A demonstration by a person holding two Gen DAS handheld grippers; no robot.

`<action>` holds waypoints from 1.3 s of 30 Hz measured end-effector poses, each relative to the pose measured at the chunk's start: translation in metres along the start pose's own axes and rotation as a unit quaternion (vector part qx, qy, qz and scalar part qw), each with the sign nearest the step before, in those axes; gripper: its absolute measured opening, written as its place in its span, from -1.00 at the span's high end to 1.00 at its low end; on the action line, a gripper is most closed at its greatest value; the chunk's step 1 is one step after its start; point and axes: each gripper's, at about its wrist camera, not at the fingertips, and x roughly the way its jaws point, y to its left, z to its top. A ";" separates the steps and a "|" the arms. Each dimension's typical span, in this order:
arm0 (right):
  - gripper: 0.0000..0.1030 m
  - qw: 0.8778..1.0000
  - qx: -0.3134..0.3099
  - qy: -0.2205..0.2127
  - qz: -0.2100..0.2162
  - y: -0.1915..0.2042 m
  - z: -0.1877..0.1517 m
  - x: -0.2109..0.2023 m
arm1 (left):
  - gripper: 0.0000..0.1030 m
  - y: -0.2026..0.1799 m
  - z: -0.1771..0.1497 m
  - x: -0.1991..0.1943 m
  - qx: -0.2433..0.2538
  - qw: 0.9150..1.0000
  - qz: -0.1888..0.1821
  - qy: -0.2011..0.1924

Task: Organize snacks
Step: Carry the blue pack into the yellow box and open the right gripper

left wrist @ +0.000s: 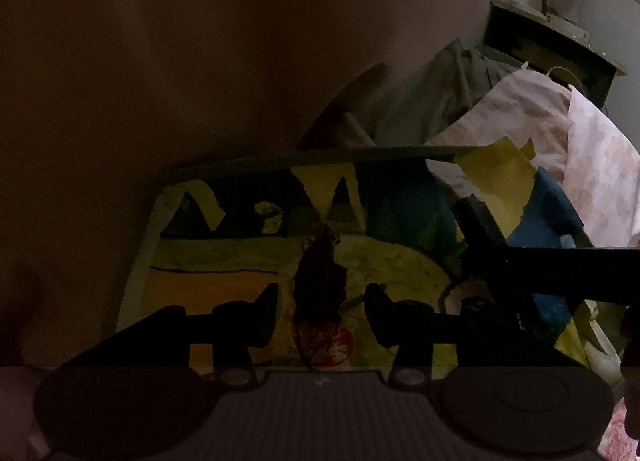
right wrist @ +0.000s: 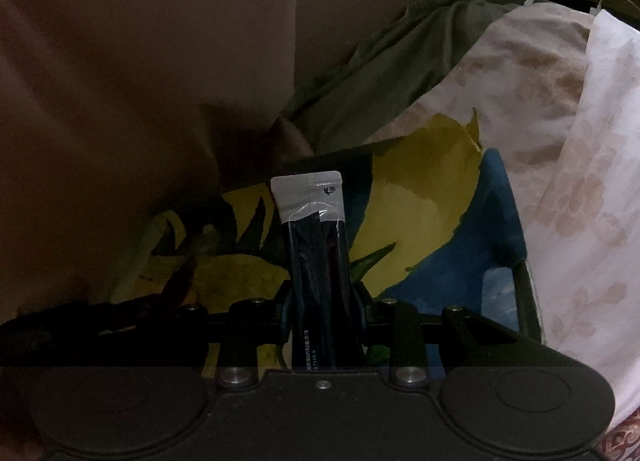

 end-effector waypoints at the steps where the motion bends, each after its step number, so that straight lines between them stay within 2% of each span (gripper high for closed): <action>1: 0.37 1.000 -0.004 0.000 -0.002 0.001 0.000 0.001 | 0.03 -0.001 0.000 0.001 0.001 1.000 0.000 0.000; 10: 0.32 1.000 -0.013 0.001 0.001 0.000 -0.004 0.005 | 0.02 -0.005 -0.003 0.010 -0.008 1.000 -0.002 0.014; 17: 0.20 1.000 -0.027 -0.002 -0.002 0.006 -0.008 0.004 | -0.02 -0.004 -0.004 0.011 -0.021 1.000 -0.002 0.023; 20: 0.10 1.000 -0.028 -0.002 0.000 0.006 -0.009 0.001 | -0.19 -0.002 -0.005 0.007 -0.029 0.999 0.000 0.023; 25: -0.11 0.999 -0.031 -0.011 -0.003 0.006 -0.010 -0.009 | -0.61 -0.002 -0.005 -0.004 -0.035 0.999 0.013 0.008; 27: -0.27 0.999 -0.033 -0.020 -0.007 0.006 -0.009 -0.017 | -0.67 -0.001 -0.005 -0.011 -0.040 0.999 0.017 0.001; 34: -0.57 0.998 -0.034 -0.052 -0.017 0.006 -0.003 -0.051 | -0.95 0.000 -0.003 -0.041 -0.046 0.998 0.040 -0.025; 39: -0.80 0.996 -0.041 -0.071 -0.024 0.008 -0.003 -0.077 | -0.99 0.002 -0.003 -0.064 -0.054 0.996 0.053 -0.041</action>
